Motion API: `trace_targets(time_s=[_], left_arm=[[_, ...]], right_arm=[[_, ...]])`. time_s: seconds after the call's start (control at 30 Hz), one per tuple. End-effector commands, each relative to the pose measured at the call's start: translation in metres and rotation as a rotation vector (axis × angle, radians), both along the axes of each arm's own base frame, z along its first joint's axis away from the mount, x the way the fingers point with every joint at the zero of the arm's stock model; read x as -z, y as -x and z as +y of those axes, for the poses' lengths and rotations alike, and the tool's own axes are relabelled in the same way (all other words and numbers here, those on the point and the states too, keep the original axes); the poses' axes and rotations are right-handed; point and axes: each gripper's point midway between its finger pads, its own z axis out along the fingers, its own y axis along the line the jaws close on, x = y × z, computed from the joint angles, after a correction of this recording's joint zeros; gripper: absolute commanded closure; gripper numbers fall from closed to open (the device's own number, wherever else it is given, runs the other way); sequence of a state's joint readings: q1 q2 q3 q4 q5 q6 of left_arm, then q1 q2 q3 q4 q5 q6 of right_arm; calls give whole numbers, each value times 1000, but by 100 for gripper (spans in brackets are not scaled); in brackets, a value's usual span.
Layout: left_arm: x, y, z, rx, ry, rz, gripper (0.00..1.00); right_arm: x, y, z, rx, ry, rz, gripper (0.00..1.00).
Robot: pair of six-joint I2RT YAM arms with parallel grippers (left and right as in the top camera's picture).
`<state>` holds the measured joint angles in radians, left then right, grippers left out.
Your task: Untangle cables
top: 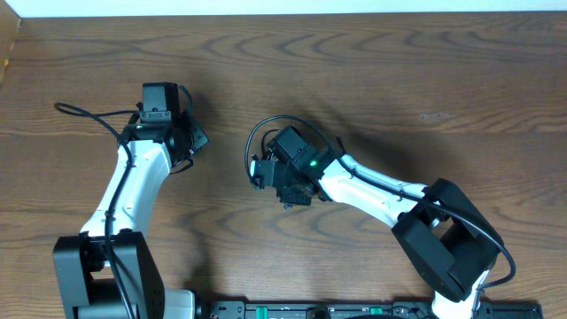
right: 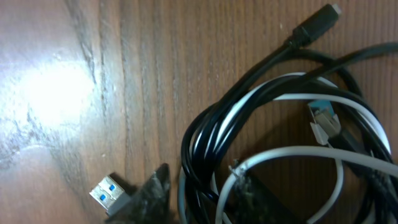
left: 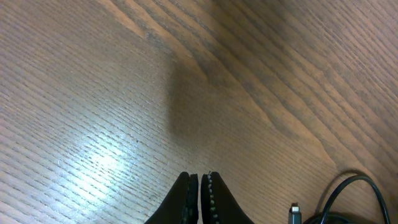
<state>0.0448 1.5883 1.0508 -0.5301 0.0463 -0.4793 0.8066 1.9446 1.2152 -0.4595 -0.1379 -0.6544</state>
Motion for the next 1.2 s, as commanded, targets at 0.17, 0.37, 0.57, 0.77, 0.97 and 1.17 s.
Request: trace_targets(time_s=[0.17, 0.37, 0.57, 0.77, 0.97, 1.17], left_arm=[[6, 4, 2, -16, 0, 19, 90], [6, 4, 1, -14, 3, 19, 90], [2, -1, -17, 123, 110, -11, 74], [-14, -7, -49, 369, 280, -113, 59], [-50, 2, -103, 765, 476, -311, 59], [-64, 7, -116, 875, 533, -389, 59]], right_arm=[[17, 0, -4, -65, 58, -23, 83], [-2, -9, 6, 58, -12, -2, 99], [-100, -15, 41, 204, -389, 200, 99], [-181, -28, 34, 255, -715, 457, 99], [-224, -61, -5, 370, -919, 703, 99], [-241, -57, -21, 326, -971, 827, 99]])
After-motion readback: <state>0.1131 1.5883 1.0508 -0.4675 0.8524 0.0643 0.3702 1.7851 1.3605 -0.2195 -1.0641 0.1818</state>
